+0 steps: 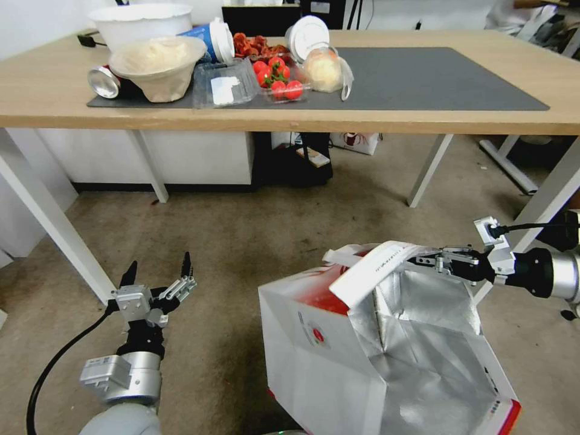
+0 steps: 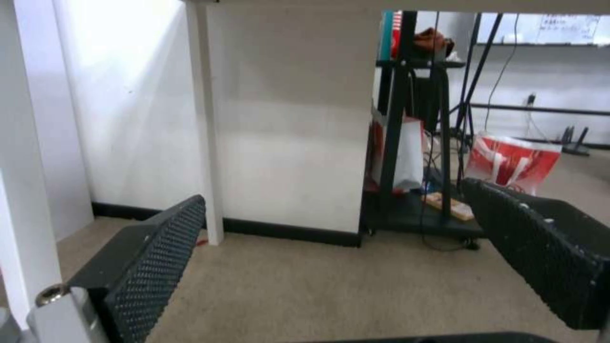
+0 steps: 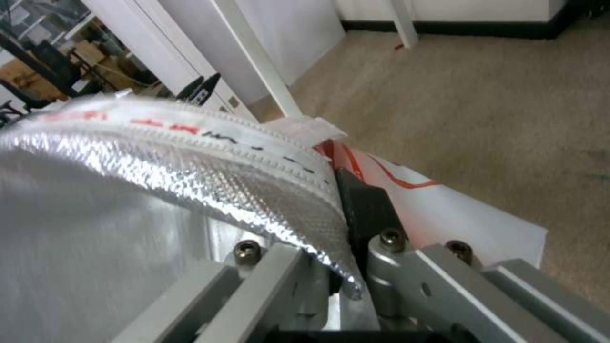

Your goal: Pick up the food delivery bag from the floor and place it on the table.

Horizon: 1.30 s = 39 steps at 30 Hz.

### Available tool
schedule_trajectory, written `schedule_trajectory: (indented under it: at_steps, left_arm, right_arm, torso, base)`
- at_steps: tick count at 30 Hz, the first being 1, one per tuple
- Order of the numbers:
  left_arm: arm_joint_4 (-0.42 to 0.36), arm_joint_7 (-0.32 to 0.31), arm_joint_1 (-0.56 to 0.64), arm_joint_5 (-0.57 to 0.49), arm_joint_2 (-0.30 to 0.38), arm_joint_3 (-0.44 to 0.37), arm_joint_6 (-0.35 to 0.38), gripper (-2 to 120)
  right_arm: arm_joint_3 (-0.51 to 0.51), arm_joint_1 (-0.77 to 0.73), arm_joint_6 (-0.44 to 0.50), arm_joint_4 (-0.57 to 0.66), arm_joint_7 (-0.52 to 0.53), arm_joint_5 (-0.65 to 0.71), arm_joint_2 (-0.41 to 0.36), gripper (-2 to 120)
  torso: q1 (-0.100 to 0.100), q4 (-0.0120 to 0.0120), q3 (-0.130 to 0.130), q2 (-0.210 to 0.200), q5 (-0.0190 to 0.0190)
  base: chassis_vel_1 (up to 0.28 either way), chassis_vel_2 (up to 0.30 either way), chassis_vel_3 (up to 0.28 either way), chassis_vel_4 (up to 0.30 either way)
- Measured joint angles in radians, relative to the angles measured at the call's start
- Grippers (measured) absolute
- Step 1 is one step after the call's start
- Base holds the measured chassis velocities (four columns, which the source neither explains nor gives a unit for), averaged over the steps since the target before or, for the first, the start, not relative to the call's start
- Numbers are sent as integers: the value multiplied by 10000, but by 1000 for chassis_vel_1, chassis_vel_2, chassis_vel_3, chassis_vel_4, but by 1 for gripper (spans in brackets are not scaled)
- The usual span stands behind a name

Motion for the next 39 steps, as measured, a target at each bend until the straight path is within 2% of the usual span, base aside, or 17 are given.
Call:
schedule_trajectory:
  at_steps: [8,12,33,36,39]
  left_arm:
    - [337,270,-12,-111,92,173,-582,100]
    - [525,401,-62,-223,150,190,-789,100]
    - [452,459,-85,-228,220,-3,-805,100]
    - [339,459,-74,-40,130,-28,-814,100]
    - [328,459,-75,-1,92,-27,-813,100]
  right_arm:
    - [-114,-23,192,-54,-158,-520,75,0]
    - [-166,-59,258,-55,-227,-710,113,0]
    - [-80,-98,389,26,-296,-891,113,0]
    - [-57,-55,417,16,-330,-890,109,0]
    - [-60,-28,444,2,-354,-914,93,0]
  torso:
    - [0,0,1,0,0]
    - [0,0,95,100,0]
    - [82,0,873,959,-1]
    - [130,-1,1123,1257,0]
    - [147,0,1223,1374,0]
  base:
    - [0,0,0,0]
    - [0,0,0,0]
    - [0,0,0,0]
    - [0,0,0,0]
    - [0,0,0,0]
